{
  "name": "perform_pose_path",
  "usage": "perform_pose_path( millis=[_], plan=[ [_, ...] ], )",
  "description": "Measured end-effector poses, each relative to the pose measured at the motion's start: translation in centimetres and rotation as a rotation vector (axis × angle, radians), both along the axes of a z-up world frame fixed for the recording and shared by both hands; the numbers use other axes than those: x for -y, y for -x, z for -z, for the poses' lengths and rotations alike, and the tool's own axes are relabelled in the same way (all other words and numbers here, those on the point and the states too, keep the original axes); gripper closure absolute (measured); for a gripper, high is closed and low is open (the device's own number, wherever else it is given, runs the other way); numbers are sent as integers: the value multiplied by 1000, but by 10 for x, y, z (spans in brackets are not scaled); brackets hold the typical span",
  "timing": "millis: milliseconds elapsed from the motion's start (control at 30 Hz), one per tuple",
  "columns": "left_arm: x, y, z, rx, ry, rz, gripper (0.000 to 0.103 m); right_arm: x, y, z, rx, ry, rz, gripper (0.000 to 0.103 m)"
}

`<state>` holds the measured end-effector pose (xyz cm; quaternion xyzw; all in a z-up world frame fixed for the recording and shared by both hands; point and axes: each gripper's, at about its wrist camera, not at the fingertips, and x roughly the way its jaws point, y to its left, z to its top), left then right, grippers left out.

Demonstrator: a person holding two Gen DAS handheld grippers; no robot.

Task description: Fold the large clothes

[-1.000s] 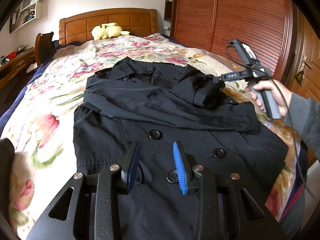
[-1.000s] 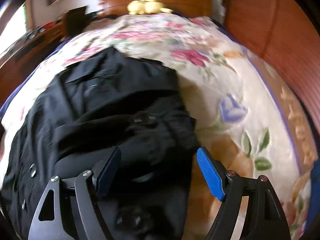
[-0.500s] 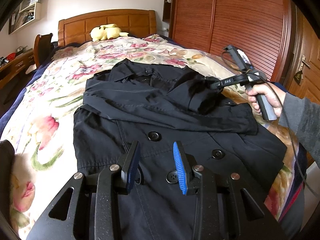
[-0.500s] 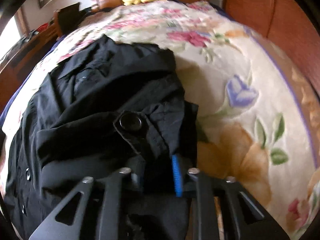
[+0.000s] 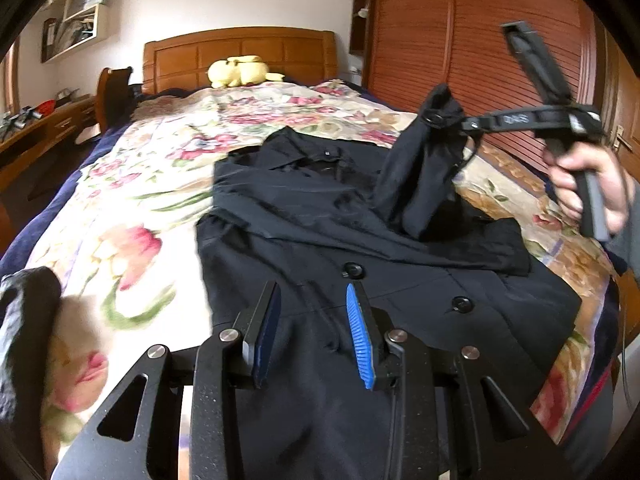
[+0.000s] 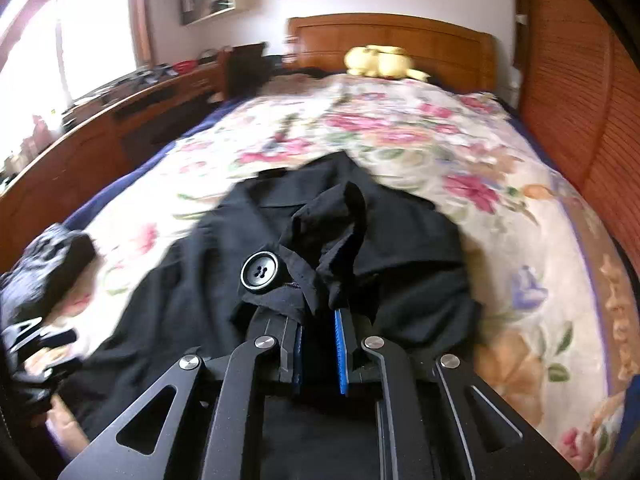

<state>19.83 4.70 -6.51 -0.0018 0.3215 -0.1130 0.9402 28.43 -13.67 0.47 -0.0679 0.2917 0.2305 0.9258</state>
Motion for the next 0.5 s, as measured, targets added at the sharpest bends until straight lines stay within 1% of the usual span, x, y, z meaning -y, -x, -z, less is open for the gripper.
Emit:
perform_pose_path(
  millis=[67, 133, 200, 267, 300, 433, 500],
  plan=[
    [-9, 2, 0, 0, 1, -19, 68, -16, 16, 4, -3, 2, -37, 89],
    [-15, 4, 1, -2, 2, -35, 68, -30, 30, 10, -11, 21, -54, 85],
    [-19, 3, 4, -9, 1, -46, 68, -29, 41, 14, -22, 36, -56, 76],
    [-20, 3, 7, -22, -6, -48, 68, -29, 56, 16, -24, 43, -59, 71],
    [-19, 3, 9, -25, -11, -49, 68, -29, 61, 16, -24, 44, -61, 67],
    [-15, 3, 14, -35, -27, -40, 68, -18, 83, 13, -50, 50, -77, 53],
    [-13, 2, 16, -39, -35, -38, 68, -14, 93, 6, -53, 60, -94, 43]
  ],
)
